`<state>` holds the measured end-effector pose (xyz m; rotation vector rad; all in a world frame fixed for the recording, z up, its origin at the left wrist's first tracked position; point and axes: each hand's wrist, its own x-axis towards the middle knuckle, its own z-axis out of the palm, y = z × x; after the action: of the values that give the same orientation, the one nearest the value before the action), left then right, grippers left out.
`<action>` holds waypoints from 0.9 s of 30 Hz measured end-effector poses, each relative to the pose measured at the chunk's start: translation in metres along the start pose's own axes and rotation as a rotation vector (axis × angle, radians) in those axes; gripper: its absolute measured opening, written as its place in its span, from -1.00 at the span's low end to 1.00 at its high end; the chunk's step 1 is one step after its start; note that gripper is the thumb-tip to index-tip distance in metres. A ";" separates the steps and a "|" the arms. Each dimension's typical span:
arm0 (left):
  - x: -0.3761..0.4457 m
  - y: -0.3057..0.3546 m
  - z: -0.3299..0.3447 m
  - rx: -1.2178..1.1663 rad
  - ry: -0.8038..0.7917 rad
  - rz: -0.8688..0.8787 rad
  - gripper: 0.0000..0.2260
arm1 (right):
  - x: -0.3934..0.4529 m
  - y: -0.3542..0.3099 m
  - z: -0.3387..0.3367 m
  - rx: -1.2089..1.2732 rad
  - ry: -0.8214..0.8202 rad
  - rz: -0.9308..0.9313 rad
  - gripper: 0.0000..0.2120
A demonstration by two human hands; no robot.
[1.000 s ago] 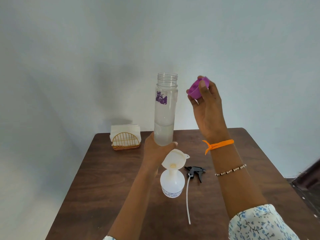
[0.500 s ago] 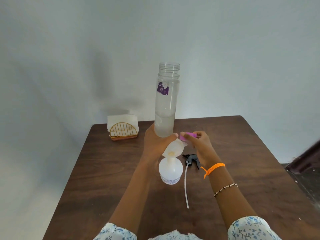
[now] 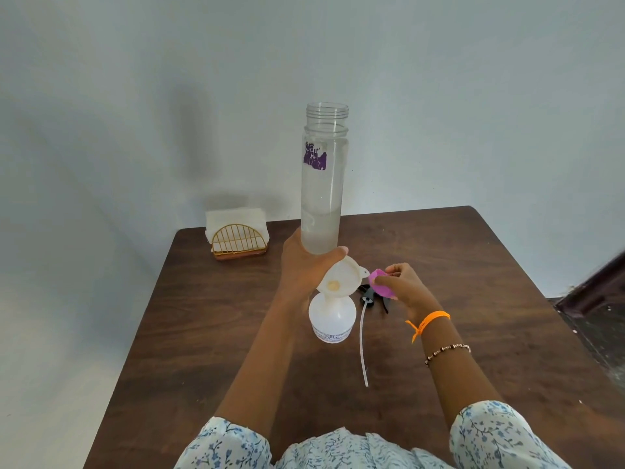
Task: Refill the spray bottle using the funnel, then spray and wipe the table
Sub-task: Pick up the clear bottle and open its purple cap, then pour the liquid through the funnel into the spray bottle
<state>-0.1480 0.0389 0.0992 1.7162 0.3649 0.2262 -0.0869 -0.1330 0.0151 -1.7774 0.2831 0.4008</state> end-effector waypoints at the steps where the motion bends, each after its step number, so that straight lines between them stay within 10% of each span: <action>1: 0.000 -0.001 0.000 -0.009 -0.002 -0.003 -0.59 | 0.002 0.006 0.000 -0.067 -0.002 0.006 -0.69; 15: -0.004 -0.001 0.001 -0.051 -0.019 -0.016 -0.59 | 0.005 0.075 0.010 -0.710 -0.041 -0.022 -0.52; 27: -0.004 0.001 0.001 -0.038 -0.034 0.010 -0.60 | -0.020 -0.026 -0.009 -0.442 -0.002 -0.252 -0.75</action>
<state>-0.1514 0.0360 0.1005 1.6832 0.3251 0.2099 -0.0939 -0.1361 0.0486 -2.2128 -0.0392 0.2977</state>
